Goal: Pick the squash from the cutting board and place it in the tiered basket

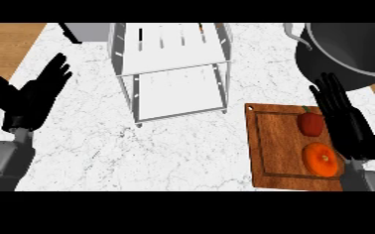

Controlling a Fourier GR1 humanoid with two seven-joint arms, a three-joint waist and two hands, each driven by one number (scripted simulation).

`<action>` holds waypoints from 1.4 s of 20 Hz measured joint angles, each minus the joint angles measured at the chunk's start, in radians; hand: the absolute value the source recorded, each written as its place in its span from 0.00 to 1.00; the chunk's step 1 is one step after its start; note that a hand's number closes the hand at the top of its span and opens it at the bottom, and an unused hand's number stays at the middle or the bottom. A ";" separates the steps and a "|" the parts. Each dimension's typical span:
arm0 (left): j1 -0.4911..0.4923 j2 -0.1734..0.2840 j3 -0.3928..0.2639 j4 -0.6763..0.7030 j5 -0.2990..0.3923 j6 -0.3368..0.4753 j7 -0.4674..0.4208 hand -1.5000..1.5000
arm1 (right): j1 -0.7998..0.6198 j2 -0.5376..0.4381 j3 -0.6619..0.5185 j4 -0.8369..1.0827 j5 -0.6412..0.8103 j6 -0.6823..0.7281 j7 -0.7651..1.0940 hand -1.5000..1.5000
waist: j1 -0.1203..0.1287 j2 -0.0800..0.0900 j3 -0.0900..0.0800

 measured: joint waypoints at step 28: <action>0.028 -0.260 -0.200 -0.141 -0.248 0.285 -0.142 0.50 | -0.293 -0.556 -0.120 0.152 -0.594 1.058 0.261 0.00 | 0.016 0.033 0.011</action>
